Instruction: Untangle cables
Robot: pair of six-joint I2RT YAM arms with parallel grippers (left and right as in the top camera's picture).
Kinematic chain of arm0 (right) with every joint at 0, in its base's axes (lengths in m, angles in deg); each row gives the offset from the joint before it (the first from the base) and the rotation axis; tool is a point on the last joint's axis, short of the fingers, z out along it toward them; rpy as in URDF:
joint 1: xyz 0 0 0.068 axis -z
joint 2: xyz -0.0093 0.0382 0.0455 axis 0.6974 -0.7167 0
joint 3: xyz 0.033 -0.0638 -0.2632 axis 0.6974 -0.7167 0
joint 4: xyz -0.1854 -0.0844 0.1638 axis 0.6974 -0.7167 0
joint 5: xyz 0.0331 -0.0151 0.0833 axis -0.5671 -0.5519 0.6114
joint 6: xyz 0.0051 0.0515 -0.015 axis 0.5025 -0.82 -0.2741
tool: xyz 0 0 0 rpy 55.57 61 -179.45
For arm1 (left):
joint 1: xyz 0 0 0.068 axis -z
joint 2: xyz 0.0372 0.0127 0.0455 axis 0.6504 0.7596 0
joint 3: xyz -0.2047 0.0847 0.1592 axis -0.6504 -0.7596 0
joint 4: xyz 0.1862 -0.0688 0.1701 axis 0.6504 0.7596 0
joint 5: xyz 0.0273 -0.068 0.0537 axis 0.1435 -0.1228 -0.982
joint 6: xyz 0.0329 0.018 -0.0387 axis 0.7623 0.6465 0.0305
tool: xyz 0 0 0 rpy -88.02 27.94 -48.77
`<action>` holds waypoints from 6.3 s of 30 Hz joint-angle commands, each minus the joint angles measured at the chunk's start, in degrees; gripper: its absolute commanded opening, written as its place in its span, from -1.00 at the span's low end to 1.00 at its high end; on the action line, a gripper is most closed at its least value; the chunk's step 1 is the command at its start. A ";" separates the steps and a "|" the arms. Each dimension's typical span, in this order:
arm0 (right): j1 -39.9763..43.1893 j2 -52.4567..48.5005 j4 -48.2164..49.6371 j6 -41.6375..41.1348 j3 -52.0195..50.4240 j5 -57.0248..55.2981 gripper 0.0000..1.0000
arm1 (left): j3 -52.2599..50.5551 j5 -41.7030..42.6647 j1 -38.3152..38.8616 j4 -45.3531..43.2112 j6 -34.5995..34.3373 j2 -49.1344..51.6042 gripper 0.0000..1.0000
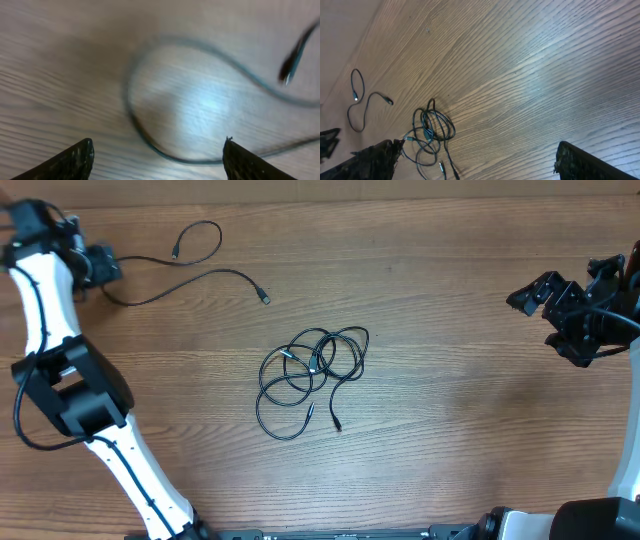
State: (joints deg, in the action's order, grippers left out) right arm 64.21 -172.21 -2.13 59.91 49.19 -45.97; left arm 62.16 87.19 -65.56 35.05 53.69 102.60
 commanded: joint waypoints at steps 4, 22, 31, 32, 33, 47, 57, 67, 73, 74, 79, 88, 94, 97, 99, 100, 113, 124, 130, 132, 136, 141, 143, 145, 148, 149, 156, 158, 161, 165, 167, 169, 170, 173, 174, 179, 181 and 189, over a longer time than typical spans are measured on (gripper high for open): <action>-0.17 0.46 -0.17 0.42 -0.20 0.26 1.00 | -10.43 -1.11 -0.11 -4.31 -1.11 0.68 0.54; -0.17 0.46 -0.42 0.37 -0.20 0.26 1.00 | -12.02 -5.01 -1.64 -12.46 0.24 0.85 0.06; -0.17 0.26 -0.15 0.39 -0.20 -0.31 1.00 | -12.02 -12.92 -0.17 -12.13 3.50 3.06 0.31; -0.17 0.17 -0.17 0.39 -0.20 -0.87 1.00 | -12.02 -13.33 -0.04 -12.17 3.89 3.06 0.29; -0.17 0.09 -0.24 0.37 -0.20 -1.55 1.00 | -12.02 -13.49 0.04 -12.24 3.91 3.06 0.30; -0.17 -0.24 -0.26 0.39 -0.20 -2.29 1.00 | -12.11 -8.90 -1.81 -11.10 5.70 5.35 -0.11; -0.17 -0.22 -0.85 0.35 -0.20 -2.29 1.00 | -12.09 -4.31 -4.79 -13.35 5.29 7.23 -0.91; -0.17 -0.24 -2.84 0.35 -0.20 -2.29 1.00 | 0.79 -4.09 -7.48 -13.84 8.61 7.21 -0.92; -0.17 -0.24 -3.67 0.13 -0.20 -2.27 0.99 | 20.28 -3.32 -8.74 -12.63 6.93 6.91 -0.92; -0.17 -0.24 -3.87 0.13 -0.22 -2.27 0.98 | 22.05 -2.47 -9.01 -13.20 5.86 6.71 -0.92; -0.17 -0.22 -4.48 0.15 -0.20 -2.29 0.98 | 26.03 3.50 -10.62 -14.38 2.56 5.92 -0.80; -0.17 -0.24 -4.09 -0.04 -0.20 -2.25 0.98 | 17.79 6.43 -9.31 -1.18 -1.38 6.27 0.94; -0.44 -0.22 -1.68 -0.02 -0.20 3.10 1.00 | 8.74 15.67 -4.13 3.50 -1.53 6.27 1.00; -2.47 -0.24 0.13 -0.04 -0.20 5.05 1.00 | 6.84 15.26 -1.07 4.50 -2.64 6.27 1.00; -4.90 -0.24 1.44 -0.02 -0.20 4.66 1.00 | 6.75 12.68 1.22 6.32 -2.67 6.27 1.00; -6.29 -0.24 2.21 -0.02 -0.20 4.31 1.00 | 6.75 10.14 2.60 7.28 -2.84 6.27 1.00; -18.45 -0.28 6.14 -0.04 -0.20 -1.68 1.00 | -1.42 0.13 13.66 8.15 -6.97 6.27 0.90; -18.49 -0.28 5.97 -0.04 -0.20 -1.70 1.00 | -4.85 -6.58 15.34 -0.92 -7.78 6.27 -0.16; -18.49 -0.28 4.20 -0.02 -0.20 -2.78 1.00 | -4.87 -9.94 12.37 -7.98 -4.87 6.29 -0.83; -18.49 -0.28 3.48 -0.02 -0.20 -3.85 1.00 | -4.87 -9.92 10.93 -9.64 -3.80 6.32 -0.92; -18.49 -0.28 2.54 -0.04 -0.22 -4.94 1.00 | -4.87 -10.12 7.67 -12.92 -3.65 6.73 -0.92; -18.49 -0.28 1.51 -0.04 -0.20 -4.90 1.00 | -4.85 -10.08 2.27 -15.41 -3.69 6.88 -0.92; -18.49 -0.28 1.49 -0.07 -0.20 -4.90 1.00 | -4.66 -9.60 0.66 -15.10 -3.63 6.88 -0.92; -18.49 -0.28 1.55 -0.07 -0.20 -4.90 1.00 | -4.11 -9.40 -0.35 -13.99 -3.67 6.88 -0.49; -18.49 -0.28 1.53 -0.07 -0.20 -4.90 1.00 | -2.91 -9.40 -0.63 -11.78 -3.69 6.82 0.05; -18.49 -0.28 1.53 -0.11 -0.20 -4.90 1.00 | -2.29 -9.44 -0.59 -10.91 -3.67 6.82 0.07; -18.49 -0.28 1.16 -1.79 -0.20 -4.87 1.00 | 6.03 -8.07 0.50 -3.23 -6.71 6.80 0.23; -18.49 -0.28 0.90 -1.77 -0.20 -4.90 1.00 | 8.92 -3.54 0.59 -0.04 -6.91 6.80 0.22; -18.49 -0.28 0.92 -1.75 -0.20 -4.92 1.00 | 10.71 3.19 0.68 6.73 -6.95 6.80 -0.28; -18.49 -0.28 1.57 -1.75 -0.20 -4.92 1.00 | 6.80 2.01 1.14 9.73 -11.80 7.23 -0.63; -18.49 -0.28 2.05 -1.75 -0.20 -4.92 1.00 | 2.86 0.57 1.14 8.55 -14.32 7.23 -0.60; -18.49 -0.28 2.29 -1.75 -0.20 -4.90 1.00 | -0.11 -0.22 1.11 7.15 -14.64 7.23 -0.82; -18.49 -0.28 2.27 -1.73 -0.20 -4.92 1.00 | -1.51 -0.87 1.11 6.10 -14.64 7.23 -0.89; -18.49 -0.28 2.14 -1.29 -0.20 -4.92 1.00 | -3.74 -5.18 1.11 4.07 -14.75 7.23 -0.92; -18.49 -0.28 2.14 -1.29 -0.20 -4.92 1.00 | -3.78 -5.68 1.11 3.65 -14.91 7.23 -0.92; -18.49 -0.28 2.10 -1.29 -0.22 -4.92 1.00 | -4.11 -7.13 1.07 -0.96 -14.88 7.23 -0.92; -18.49 -0.28 1.88 -1.31 -0.20 -4.92 1.00 | -4.50 -8.15 1.03 -2.84 -14.86 7.23 -0.92; -18.49 -0.28 0.22 -1.31 -0.20 -4.92 1.00 | -8.02 -10.34 0.74 -10.36 -13.25 7.23 -0.92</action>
State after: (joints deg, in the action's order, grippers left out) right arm 45.89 -172.25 -1.47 58.62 49.17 -50.53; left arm 57.44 79.25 -64.56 25.85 39.46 107.97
